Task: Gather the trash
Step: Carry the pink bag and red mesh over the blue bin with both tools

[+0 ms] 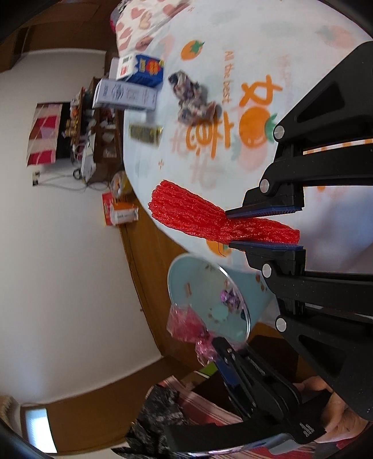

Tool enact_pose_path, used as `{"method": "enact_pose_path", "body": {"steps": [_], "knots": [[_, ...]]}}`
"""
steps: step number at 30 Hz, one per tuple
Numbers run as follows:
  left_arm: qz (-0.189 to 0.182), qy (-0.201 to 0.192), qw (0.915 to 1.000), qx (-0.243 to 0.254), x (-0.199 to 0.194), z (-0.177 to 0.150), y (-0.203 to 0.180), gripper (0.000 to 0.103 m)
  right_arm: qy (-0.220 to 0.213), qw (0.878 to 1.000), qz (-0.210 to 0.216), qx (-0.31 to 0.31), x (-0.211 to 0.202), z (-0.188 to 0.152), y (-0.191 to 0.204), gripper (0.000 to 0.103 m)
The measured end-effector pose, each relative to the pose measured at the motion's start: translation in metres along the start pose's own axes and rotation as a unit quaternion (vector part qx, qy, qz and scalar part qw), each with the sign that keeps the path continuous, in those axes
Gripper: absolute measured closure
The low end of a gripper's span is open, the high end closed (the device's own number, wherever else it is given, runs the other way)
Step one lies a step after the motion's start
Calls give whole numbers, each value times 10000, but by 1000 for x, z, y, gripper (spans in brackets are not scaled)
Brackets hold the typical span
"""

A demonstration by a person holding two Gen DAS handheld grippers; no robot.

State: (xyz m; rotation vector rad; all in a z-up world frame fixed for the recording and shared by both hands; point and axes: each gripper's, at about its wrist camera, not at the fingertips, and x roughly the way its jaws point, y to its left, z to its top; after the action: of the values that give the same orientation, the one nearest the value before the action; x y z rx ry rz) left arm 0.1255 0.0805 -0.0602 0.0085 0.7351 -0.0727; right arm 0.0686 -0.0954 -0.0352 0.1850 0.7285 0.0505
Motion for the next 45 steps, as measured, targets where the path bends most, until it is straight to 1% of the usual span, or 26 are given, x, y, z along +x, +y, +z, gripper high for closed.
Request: {"method": "enact_pose_path", "body": {"steps": [8, 12, 15, 22, 26, 28, 30, 40, 45], "knots": [[181, -39, 9998, -114, 2, 6, 19, 70, 14, 9990, 308, -310, 11, 14, 35, 87], [311, -111, 9993, -153, 1, 12, 28, 70, 80, 9984, 506, -257, 19, 23, 45, 87], [479, -134, 9985, -223, 1, 17, 37, 70, 63, 9979, 544, -357, 23, 27, 55, 87], [697, -75, 9962, -518, 11, 24, 64, 70, 109, 9967, 607, -525, 40, 35, 69, 87], [719, -5, 9959, -550, 21, 27, 66, 70, 239, 9958, 656, -584, 62, 39, 78, 87], [724, 88, 9959, -530, 30, 29, 65, 70, 321, 9958, 590, -622, 75, 41, 80, 87], [664, 157, 9961, -556, 39, 30, 67, 70, 453, 9952, 594, -629, 88, 42, 82, 87], [632, 305, 9964, -471, 65, 33, 66, 70, 741, 9936, 432, -734, 125, 42, 83, 87], [646, 406, 9961, -446, 75, 33, 63, 70, 959, 9912, 544, -728, 141, 42, 82, 87]]}}
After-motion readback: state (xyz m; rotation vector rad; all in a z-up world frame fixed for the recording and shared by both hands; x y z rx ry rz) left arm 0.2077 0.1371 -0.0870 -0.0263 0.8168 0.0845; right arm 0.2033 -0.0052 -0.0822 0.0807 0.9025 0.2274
